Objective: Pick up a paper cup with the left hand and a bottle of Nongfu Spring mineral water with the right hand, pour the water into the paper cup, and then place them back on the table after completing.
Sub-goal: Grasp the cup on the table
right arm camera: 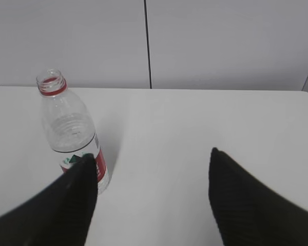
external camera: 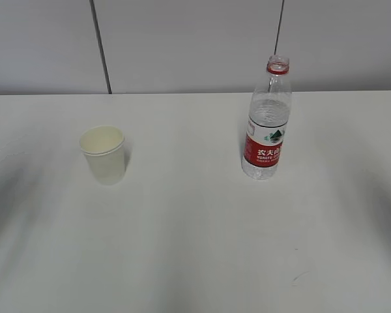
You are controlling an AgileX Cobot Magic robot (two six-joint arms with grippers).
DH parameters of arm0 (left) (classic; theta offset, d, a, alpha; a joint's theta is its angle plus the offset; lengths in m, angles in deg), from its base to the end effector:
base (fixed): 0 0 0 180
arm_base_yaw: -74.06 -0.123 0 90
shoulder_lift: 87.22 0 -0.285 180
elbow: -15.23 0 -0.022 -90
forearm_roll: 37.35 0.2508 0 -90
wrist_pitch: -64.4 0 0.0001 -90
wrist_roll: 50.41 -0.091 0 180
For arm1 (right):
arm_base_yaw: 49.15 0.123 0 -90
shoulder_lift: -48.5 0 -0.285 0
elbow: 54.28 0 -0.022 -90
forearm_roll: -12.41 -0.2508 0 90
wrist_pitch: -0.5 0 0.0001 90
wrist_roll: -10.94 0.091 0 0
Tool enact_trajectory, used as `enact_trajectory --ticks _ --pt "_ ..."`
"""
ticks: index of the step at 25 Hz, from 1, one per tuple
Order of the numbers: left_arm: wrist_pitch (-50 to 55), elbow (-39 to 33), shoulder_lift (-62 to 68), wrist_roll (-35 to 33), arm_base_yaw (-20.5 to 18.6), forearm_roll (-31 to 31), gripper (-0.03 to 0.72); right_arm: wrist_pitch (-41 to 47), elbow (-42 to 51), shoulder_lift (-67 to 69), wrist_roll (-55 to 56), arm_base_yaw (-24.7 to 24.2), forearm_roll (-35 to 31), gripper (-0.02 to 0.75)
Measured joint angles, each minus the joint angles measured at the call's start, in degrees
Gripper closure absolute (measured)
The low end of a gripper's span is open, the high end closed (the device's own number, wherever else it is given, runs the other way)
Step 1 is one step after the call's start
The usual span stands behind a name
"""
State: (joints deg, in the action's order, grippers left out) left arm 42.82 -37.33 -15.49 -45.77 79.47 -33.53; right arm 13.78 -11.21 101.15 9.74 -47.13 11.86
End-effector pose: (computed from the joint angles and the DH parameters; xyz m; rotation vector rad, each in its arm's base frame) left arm 0.2178 -0.0229 0.2503 0.0852 1.7925 -0.1032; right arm 0.1647 0.0060 0.3167 -0.0461 1.9019 0.0181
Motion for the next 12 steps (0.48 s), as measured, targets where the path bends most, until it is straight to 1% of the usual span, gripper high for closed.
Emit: enact_trajectory --ticks 2,5,9,12 --pt "-6.0 -2.3 2.6 0.0 0.0 0.2 0.450 -1.0 0.0 0.5 0.0 0.0 0.0 0.237" --pt "-11.9 -5.0 6.8 0.0 0.0 1.5 0.450 -1.9 0.0 1.9 0.0 0.0 0.0 0.237" --pt "-15.6 -6.0 11.6 0.0 0.0 6.7 0.450 -2.9 0.0 4.5 0.0 0.0 0.0 0.237" --pt "-18.0 -6.1 14.6 0.0 0.0 8.2 0.450 -3.7 0.0 6.6 0.0 0.0 0.0 0.237"
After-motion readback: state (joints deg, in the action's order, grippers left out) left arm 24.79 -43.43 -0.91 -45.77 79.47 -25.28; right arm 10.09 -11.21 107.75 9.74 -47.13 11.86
